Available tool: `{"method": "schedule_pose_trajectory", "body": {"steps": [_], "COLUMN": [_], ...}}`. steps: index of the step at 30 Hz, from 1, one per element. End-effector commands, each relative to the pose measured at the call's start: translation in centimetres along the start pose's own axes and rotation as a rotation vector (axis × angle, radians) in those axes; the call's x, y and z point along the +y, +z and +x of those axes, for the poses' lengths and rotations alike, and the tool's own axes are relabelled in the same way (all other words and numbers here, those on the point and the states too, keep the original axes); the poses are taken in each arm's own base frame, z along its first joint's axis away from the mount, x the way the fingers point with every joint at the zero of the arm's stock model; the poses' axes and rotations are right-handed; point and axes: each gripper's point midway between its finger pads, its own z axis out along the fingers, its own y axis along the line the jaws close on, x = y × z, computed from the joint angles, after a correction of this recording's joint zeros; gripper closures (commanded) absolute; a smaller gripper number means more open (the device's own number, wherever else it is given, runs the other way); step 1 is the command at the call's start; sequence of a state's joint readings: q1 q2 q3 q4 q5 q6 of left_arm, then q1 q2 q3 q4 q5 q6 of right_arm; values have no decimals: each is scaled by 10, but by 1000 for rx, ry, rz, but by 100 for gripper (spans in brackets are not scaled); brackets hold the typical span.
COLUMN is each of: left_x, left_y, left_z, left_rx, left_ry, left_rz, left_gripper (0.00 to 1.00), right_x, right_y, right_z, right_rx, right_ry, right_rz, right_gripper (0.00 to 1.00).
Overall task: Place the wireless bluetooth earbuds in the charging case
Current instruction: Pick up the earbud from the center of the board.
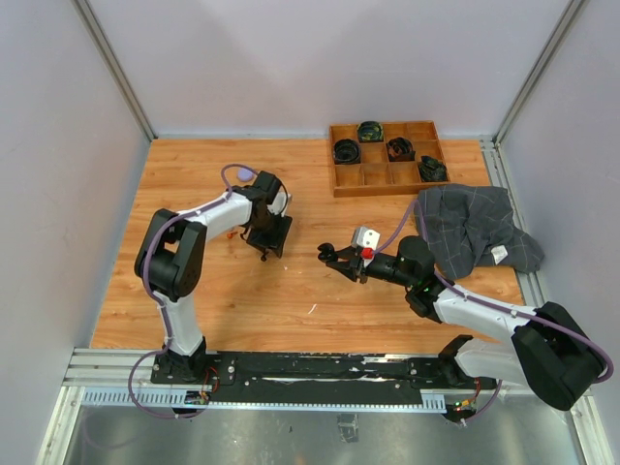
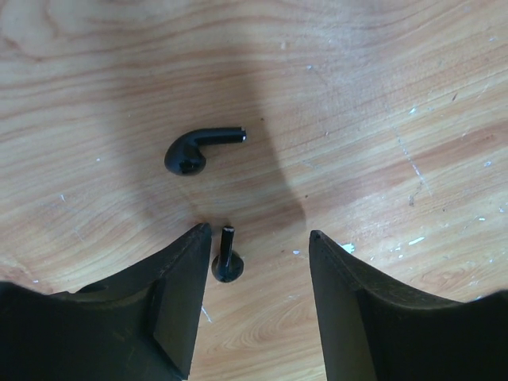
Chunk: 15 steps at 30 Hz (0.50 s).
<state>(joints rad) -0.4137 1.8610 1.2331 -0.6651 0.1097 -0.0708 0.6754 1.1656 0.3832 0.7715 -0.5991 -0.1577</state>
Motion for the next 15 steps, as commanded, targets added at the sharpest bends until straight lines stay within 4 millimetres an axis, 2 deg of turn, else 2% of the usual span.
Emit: {"method": "schedule_pose_trajectory", "body": {"steps": [1,15], "left_x": [-8,-24], "left_y": [2,2], "left_z": [-11,6], "left_rx": [-16,21], "left_ry": [48,87], "left_rz": [28,67], "left_gripper": [42,44], "right_x": [2,1], "right_y": [7,7], "right_z": [-16,-16], "right_rx": [-32,-29], "right_ry": [-37,-37], "right_rz": [-17,-17], "right_gripper": [99,99]}}
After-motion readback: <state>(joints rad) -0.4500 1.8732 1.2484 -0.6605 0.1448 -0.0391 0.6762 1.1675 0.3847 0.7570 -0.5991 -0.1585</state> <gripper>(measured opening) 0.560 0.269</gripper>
